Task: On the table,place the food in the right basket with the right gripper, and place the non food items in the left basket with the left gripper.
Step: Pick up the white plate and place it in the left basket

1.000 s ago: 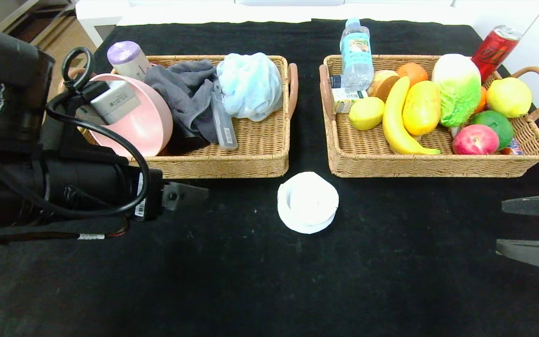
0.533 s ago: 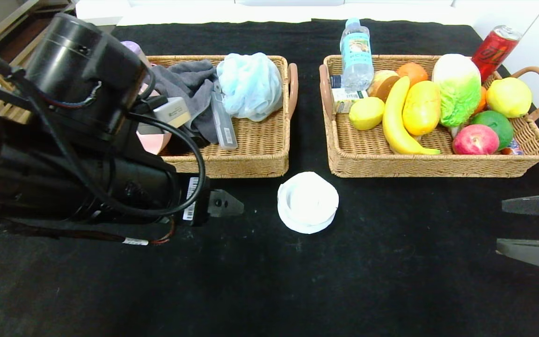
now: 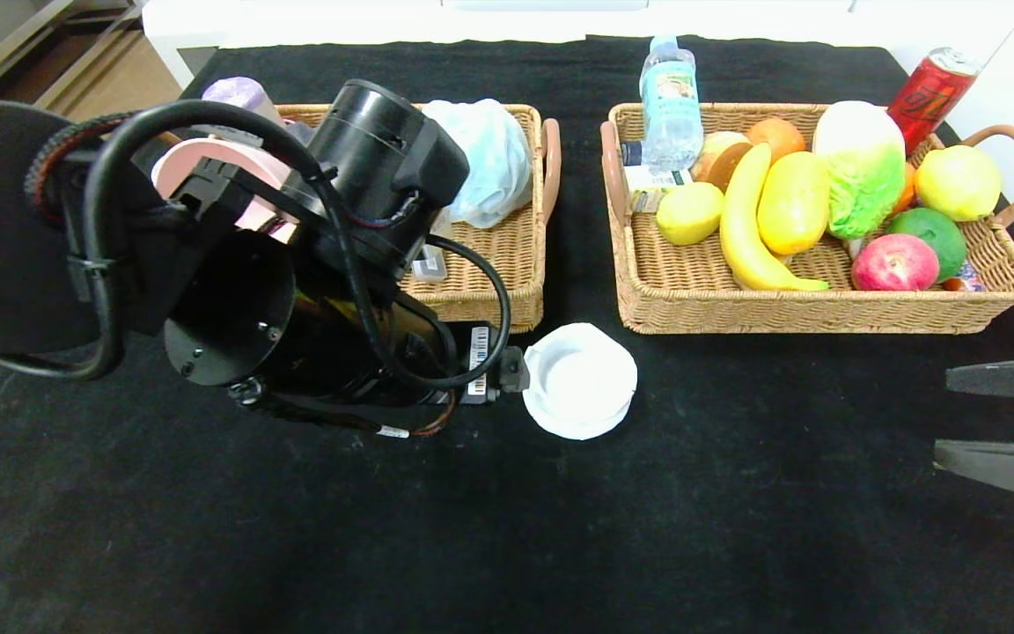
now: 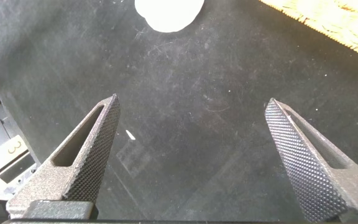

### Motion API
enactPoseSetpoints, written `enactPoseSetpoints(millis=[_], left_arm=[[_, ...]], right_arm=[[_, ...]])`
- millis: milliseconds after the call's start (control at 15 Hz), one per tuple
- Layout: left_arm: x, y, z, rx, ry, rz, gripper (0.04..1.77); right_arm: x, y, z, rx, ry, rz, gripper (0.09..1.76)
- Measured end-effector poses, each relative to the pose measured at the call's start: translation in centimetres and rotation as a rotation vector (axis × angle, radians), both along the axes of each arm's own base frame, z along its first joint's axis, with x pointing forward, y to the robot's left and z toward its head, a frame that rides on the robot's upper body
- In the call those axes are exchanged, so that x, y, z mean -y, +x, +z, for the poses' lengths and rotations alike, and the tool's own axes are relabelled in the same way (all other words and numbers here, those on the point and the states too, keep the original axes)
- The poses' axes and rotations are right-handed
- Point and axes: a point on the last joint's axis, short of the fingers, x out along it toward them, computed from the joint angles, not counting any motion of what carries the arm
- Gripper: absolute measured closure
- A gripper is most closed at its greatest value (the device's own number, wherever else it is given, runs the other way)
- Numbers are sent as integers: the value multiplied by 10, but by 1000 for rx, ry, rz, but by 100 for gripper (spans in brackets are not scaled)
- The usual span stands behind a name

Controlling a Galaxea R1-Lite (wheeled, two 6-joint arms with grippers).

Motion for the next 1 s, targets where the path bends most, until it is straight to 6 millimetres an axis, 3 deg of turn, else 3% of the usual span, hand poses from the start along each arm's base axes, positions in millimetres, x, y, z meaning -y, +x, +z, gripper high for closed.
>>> enactPoseSetpoints(millis=[1000], left_arm=[[39, 29, -19, 16, 52, 29, 9]], right_arm=[[0, -1, 0, -1, 0, -1, 14]])
